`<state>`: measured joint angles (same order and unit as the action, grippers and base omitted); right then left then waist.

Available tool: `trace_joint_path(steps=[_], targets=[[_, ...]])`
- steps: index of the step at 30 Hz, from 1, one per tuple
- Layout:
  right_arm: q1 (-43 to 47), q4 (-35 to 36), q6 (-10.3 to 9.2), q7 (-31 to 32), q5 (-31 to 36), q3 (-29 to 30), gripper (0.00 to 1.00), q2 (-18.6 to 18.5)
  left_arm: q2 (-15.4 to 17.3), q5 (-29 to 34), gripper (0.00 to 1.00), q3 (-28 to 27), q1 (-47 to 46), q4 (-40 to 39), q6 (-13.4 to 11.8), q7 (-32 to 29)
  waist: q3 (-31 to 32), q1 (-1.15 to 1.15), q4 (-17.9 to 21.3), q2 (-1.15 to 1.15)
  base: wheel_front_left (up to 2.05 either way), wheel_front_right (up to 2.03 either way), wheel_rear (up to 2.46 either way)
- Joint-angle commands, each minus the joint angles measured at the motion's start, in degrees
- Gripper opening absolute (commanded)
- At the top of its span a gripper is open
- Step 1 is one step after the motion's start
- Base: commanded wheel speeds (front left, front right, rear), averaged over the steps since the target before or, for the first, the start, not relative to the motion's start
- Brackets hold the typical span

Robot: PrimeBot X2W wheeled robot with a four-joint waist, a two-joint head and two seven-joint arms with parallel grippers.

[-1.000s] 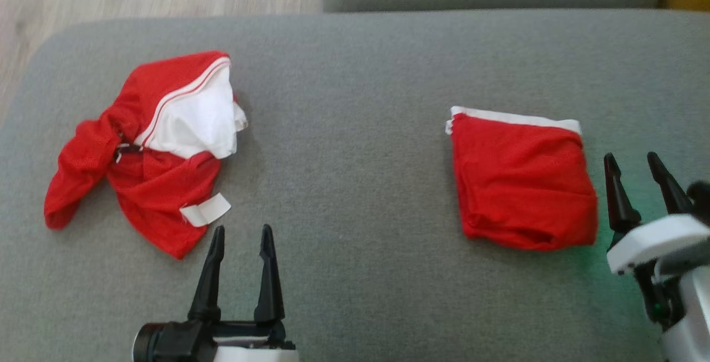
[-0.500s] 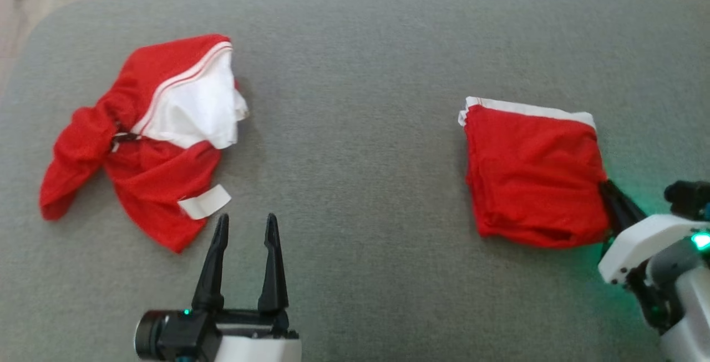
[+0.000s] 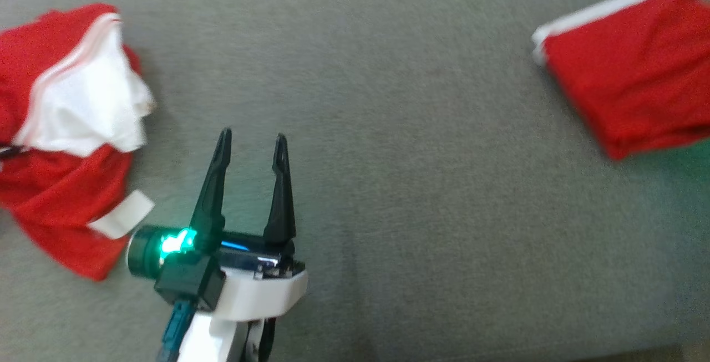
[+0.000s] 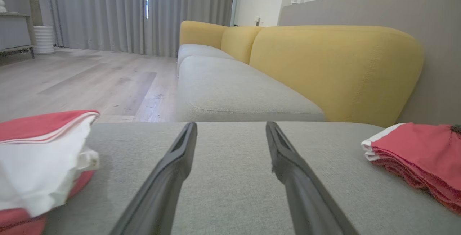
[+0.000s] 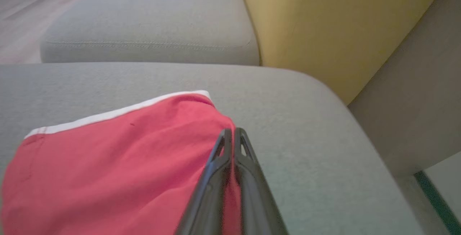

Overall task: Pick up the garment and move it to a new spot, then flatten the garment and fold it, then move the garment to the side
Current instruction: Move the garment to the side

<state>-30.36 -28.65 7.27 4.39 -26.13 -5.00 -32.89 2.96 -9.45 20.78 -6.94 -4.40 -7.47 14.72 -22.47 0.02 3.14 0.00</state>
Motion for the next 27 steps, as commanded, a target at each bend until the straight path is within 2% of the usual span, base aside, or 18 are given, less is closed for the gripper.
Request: trace_joint_path(steps=[1,11,21,22,23,24,27], targets=[[-1.6,0.4,0.22,-1.1,0.1,-0.1,0.0,-2.9,-0.1,0.7,1.0,-1.3,-1.6,-1.6,0.7,0.3,-3.6,-0.02,3.3,0.0,0.0,0.0,0.0],[-9.7,-8.3,0.22,-4.2,3.0,0.5,0.0,-7.7,-0.1,2.0,1.0,-1.3,-5.3,-1.4,1.9,0.3,-6.7,-0.02,5.1,0.0,0.0,0.0,0.0],[-12.8,-15.1,0.22,-7.9,5.8,1.8,0.0,-9.1,-0.1,1.6,1.0,-0.9,-5.8,-0.8,2.0,0.3,-6.9,-0.02,4.2,0.0,0.0,0.0,0.0],[-13.1,-15.8,0.22,-8.4,6.5,2.1,0.08,-9.2,-0.1,1.5,1.0,-0.8,-5.8,-0.7,2.0,0.3,-6.8,-0.02,4.1,0.0,0.0,0.0,0.0],[-13.3,-16.6,0.22,-9.0,7.3,2.5,0.46,-9.2,-0.1,1.4,1.0,-0.7,-5.8,-0.6,2.0,0.3,-6.6,-0.02,3.9,0.0,0.0,0.0,0.0],[-13.6,-17.4,0.22,-9.8,8.2,3.2,1.0,-9.1,-0.1,1.3,1.0,-0.6,-5.7,-0.5,2.0,0.3,-6.3,-0.02,3.7,0.0,0.0,0.0,0.0],[-14.2,-19.2,0.22,-12.7,10.9,4.9,1.0,-7.8,-0.1,1.0,1.0,-0.7,-5.3,-0.1,1.9,0.3,-5.1,-0.02,3.2,0.0,0.0,0.0,0.0]])
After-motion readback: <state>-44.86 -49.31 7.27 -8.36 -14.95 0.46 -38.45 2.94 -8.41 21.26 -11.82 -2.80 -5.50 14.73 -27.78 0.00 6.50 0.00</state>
